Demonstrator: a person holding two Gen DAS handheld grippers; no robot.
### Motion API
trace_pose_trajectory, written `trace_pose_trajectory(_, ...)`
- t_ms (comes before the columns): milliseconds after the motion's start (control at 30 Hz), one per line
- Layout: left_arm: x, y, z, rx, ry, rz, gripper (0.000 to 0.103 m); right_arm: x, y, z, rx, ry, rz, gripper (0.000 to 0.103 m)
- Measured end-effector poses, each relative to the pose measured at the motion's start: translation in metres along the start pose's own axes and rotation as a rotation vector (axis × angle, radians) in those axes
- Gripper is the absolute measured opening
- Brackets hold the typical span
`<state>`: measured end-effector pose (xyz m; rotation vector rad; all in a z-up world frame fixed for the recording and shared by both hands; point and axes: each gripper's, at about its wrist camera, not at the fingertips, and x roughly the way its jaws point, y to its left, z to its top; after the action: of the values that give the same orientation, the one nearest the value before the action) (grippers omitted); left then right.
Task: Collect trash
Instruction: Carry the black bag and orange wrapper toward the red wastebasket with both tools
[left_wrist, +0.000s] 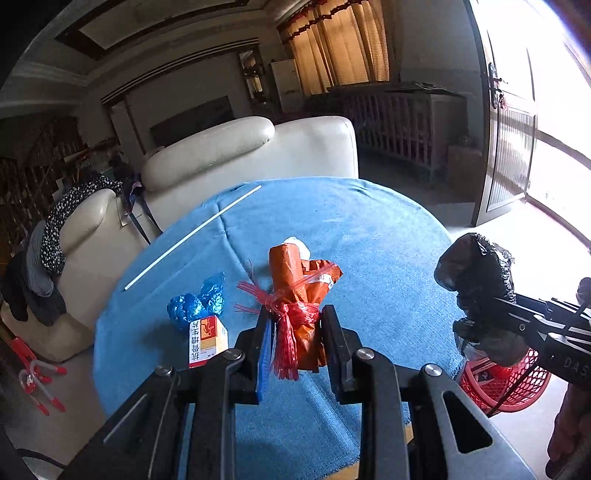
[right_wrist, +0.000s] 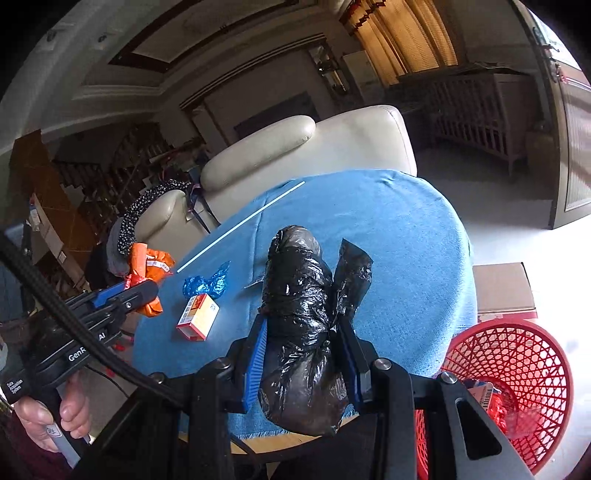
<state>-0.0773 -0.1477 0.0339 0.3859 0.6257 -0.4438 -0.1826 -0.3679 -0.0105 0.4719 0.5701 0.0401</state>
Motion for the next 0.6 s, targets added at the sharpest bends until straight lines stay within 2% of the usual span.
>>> trace_pose_trajectory(600, -0.002, -0.022, 0.003, 0.063, -0.008, 0.0, 0.027, -0.008, -0.009, -0.002, 0.028, -0.012, -0.013, 0.039)
